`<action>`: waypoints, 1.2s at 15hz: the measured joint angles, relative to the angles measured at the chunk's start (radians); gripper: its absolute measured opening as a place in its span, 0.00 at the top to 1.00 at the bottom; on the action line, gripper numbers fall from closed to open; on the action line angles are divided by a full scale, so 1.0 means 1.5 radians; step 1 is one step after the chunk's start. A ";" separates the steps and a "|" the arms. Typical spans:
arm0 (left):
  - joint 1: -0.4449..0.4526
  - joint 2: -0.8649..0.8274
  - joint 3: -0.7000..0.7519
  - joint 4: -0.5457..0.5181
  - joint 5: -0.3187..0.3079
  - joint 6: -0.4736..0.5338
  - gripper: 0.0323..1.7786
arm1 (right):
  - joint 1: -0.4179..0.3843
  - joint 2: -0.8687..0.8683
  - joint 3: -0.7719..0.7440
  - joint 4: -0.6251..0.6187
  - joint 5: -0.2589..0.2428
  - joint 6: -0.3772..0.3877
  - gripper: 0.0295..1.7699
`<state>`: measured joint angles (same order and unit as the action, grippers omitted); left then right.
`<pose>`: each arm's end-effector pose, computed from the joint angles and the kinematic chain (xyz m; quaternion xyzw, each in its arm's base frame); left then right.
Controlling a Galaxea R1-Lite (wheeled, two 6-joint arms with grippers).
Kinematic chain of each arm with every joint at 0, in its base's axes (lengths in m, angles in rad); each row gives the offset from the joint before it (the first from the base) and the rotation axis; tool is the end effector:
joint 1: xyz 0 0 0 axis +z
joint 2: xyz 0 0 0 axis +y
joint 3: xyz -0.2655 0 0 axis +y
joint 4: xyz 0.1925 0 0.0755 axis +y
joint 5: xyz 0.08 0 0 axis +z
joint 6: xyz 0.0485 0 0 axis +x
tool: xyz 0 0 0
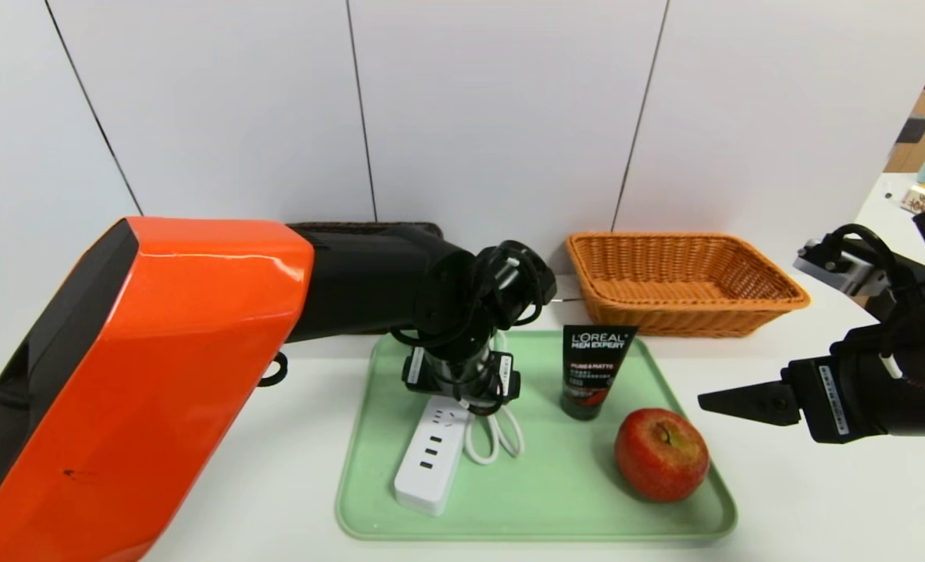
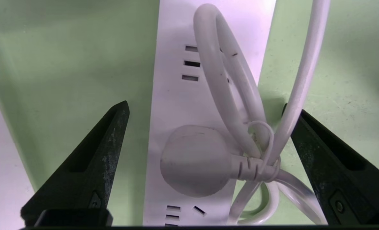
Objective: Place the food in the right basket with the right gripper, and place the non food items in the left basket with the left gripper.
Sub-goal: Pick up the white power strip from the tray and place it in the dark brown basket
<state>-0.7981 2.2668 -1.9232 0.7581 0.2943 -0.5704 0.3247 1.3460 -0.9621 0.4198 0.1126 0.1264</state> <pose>0.3131 -0.3010 0.0972 0.0287 0.4889 -0.0780 0.8683 0.2225 0.0806 0.1644 0.0154 0.4008 0.1747 0.8992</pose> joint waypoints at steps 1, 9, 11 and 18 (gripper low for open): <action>0.001 0.000 0.000 0.000 0.000 0.001 0.05 | 0.000 -0.001 0.002 0.000 0.000 0.000 0.04; 0.004 0.013 -0.002 -0.003 0.002 -0.001 0.05 | -0.001 -0.004 0.008 -0.002 0.000 0.000 0.04; 0.004 0.014 -0.001 -0.003 0.002 -0.001 0.05 | 0.000 -0.004 0.008 -0.002 0.000 0.000 0.04; 0.004 0.014 -0.001 -0.001 0.003 0.001 0.44 | 0.000 -0.004 0.006 -0.003 0.000 0.000 0.04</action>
<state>-0.7928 2.2874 -1.9247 0.7572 0.2981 -0.5689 0.3240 1.3402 -0.9538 0.4160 0.1126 0.1264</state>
